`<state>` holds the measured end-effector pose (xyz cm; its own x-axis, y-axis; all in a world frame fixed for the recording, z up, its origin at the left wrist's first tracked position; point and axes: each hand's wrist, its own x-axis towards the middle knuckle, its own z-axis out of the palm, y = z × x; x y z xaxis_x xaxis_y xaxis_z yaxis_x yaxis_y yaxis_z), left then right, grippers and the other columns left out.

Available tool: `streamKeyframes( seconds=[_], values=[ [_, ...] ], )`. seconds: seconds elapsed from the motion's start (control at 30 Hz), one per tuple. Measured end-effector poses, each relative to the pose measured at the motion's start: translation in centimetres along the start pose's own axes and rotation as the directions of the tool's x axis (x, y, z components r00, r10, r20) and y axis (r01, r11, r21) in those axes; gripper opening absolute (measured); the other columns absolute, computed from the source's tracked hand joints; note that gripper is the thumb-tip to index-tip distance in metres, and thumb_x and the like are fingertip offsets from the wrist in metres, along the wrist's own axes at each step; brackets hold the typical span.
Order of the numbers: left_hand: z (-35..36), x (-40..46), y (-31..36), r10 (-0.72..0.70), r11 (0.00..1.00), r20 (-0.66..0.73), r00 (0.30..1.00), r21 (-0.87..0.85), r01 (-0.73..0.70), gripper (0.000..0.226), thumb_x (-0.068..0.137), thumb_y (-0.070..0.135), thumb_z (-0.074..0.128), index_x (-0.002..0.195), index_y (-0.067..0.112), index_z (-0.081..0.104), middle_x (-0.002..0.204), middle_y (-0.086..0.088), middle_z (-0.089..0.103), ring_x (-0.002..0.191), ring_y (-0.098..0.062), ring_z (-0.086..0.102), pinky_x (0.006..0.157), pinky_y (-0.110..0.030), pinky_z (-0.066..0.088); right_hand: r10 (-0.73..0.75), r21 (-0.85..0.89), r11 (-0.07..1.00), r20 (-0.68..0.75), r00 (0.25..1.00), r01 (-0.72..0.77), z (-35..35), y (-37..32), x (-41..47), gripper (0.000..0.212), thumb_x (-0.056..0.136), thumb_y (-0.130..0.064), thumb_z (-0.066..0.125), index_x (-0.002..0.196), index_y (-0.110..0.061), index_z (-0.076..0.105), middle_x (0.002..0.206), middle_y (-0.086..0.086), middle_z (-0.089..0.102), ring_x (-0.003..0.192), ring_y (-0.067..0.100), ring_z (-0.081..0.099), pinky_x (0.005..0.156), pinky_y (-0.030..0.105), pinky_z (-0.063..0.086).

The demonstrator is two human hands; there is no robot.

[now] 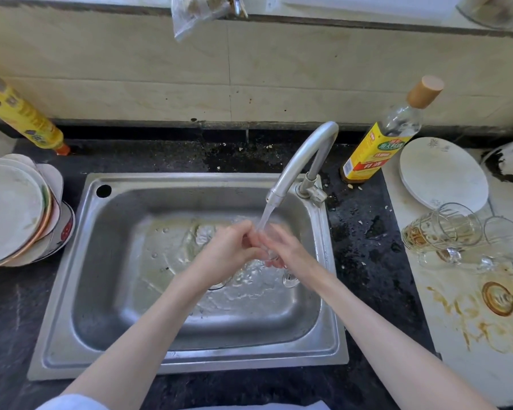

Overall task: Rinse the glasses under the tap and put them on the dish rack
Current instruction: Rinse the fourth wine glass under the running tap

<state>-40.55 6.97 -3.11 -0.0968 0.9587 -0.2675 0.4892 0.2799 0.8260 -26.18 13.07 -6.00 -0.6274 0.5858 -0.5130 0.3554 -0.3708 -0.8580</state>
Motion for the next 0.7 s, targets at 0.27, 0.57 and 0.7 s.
streamKeyframes(
  seconds=[0.27, 0.57, 0.7],
  values=[
    [-0.9, -0.3, -0.3, 0.082, 0.983, 0.288, 0.954, 0.132, -0.125, 0.014, 0.077, 0.006, 0.072, 0.074, 0.019, 0.072, 0.073, 0.019, 0.064, 0.071, 0.010, 0.057, 0.072, -0.005, 0.039, 0.128, -0.007, 0.992, 0.090, 0.988, -0.128, 0.2, 0.8, 0.5, 0.071, 0.090, -0.066, 0.012, 0.075, -0.030, 0.072, 0.051, -0.001, 0.046, 0.048, 0.012, 0.032, 0.053, 0.026, 0.019],
    [-1.2, -0.8, 0.0, 0.074, 0.997, 0.381, 0.922, -0.047, -0.060, 0.009, 0.083, 0.009, 0.067, 0.088, 0.016, 0.067, 0.083, 0.013, 0.067, 0.080, 0.007, 0.061, 0.079, -0.011, 0.044, 0.073, -0.050, 0.996, 0.039, 0.997, -0.071, 0.8, 0.2, -0.3, 0.062, 0.097, -0.056, 0.015, 0.093, -0.016, 0.063, 0.069, 0.002, 0.067, 0.061, 0.023, 0.059, 0.060, 0.028, 0.047],
    [-1.6, -0.4, -0.1, 0.044, 0.994, 0.314, 0.948, 0.078, -0.072, 0.007, 0.078, 0.008, 0.072, 0.077, 0.016, 0.072, 0.075, 0.012, 0.067, 0.069, 0.013, 0.057, 0.068, -0.002, 0.037, 0.113, -0.017, 0.994, 0.102, 0.988, -0.112, 0.8, 0.6, -0.2, 0.067, 0.095, -0.059, 0.015, 0.104, -0.008, 0.058, 0.054, -0.008, 0.053, 0.042, 0.006, 0.037, 0.043, 0.018, 0.032]
  ],
)
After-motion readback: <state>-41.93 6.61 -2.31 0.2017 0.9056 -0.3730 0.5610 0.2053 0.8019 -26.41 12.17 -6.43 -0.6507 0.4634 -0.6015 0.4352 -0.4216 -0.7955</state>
